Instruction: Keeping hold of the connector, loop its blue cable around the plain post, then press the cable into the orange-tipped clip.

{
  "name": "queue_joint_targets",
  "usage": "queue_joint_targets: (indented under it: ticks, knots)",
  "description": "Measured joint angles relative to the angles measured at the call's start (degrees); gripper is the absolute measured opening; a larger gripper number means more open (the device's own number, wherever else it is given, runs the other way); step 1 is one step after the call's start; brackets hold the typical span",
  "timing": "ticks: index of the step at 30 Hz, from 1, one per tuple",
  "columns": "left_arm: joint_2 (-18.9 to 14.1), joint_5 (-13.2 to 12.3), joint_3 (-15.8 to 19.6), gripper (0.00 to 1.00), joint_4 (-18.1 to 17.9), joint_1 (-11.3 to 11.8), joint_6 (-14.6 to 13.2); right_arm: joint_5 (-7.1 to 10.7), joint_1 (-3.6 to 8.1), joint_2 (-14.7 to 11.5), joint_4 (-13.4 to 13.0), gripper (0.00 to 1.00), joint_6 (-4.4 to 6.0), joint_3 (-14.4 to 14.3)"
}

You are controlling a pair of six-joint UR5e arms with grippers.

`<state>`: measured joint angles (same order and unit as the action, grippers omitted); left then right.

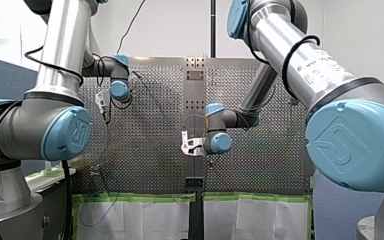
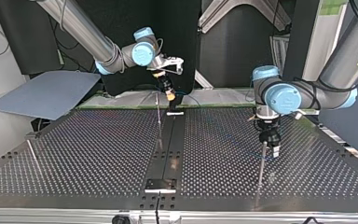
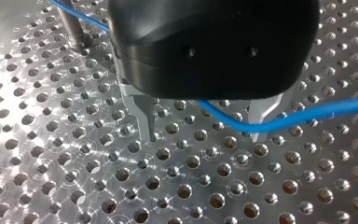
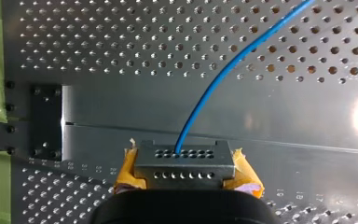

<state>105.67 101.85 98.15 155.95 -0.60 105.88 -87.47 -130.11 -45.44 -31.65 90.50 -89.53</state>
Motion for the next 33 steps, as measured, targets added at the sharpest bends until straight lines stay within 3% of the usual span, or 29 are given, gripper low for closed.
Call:
queue_joint_targets:
  ticks: [6, 13, 20, 33]
  knots:
    - [0.0, 0.2, 0.0, 1.0, 0.1, -0.1, 0.1, -0.16, 0.07, 0.4, -1.2, 0.0, 0.39, -0.9]
    - [0.0, 0.5, 0.0, 1.0, 0.2, -0.2, 0.1, -0.58, -0.03, 3.1, -2.8, 0.0, 0.71, -1.5]
    - [0.0, 0.6, 0.0, 1.0, 0.3, -0.2, 0.2, -2.5, -0.15, 6.6, -3.5, 0.0, 0.62, -1.6]
    - [0.0, 0.7, 0.0, 1.0, 0.3, -0.1, 0.9, -6.32, 1.62, 13.6, -8.4, 0.0, 1.25, -1.6]
